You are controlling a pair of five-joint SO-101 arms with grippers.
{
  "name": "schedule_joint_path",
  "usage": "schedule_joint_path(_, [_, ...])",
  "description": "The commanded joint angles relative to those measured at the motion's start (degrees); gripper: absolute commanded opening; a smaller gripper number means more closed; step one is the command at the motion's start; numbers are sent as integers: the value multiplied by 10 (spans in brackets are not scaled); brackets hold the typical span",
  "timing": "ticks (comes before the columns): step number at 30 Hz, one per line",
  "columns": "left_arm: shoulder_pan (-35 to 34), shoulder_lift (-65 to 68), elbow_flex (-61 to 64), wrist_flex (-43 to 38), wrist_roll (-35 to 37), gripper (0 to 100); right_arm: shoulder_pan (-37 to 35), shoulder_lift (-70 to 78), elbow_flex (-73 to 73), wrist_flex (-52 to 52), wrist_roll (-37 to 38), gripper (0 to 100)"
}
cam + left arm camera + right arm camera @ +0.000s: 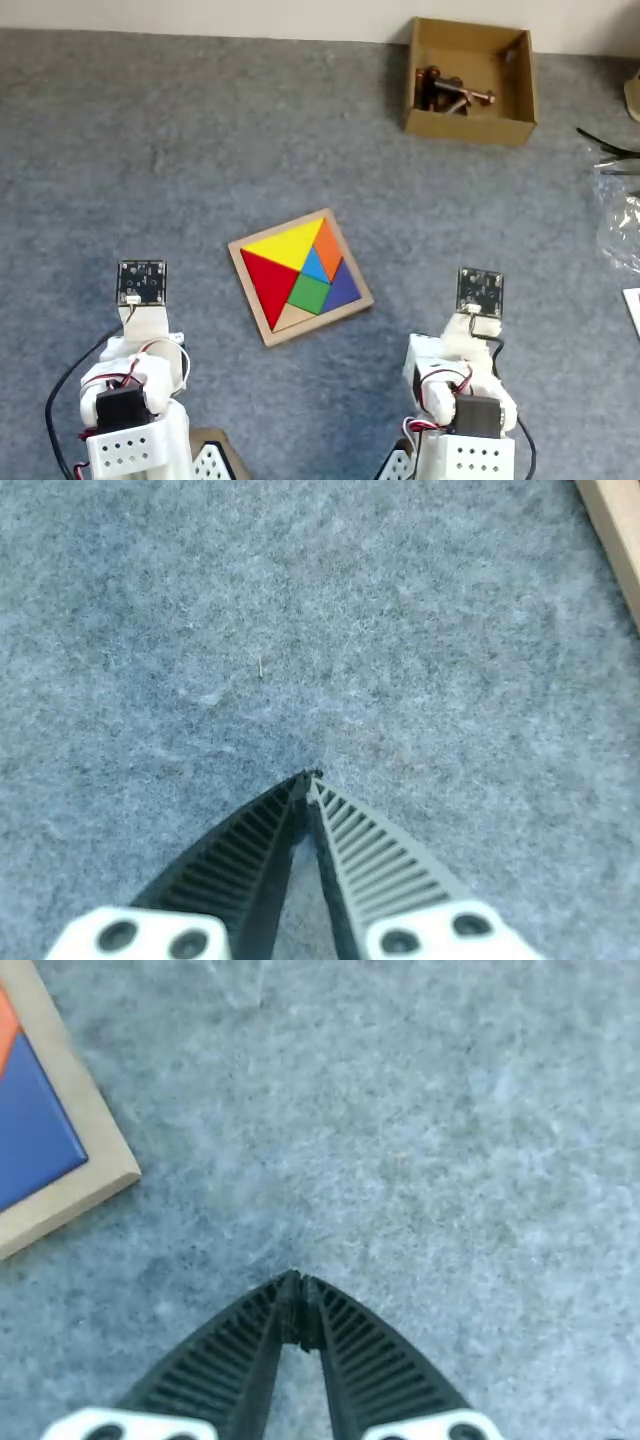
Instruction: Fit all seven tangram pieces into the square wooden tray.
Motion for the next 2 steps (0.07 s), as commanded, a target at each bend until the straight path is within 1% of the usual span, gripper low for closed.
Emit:
schedule_joint_path(1, [-7, -3, 11, 3, 5, 5, 7, -6, 63, 0, -5, 5])
schedule_joint_path(2, [-7, -3, 11, 3, 5, 5, 7, -6, 63, 0, -5, 5])
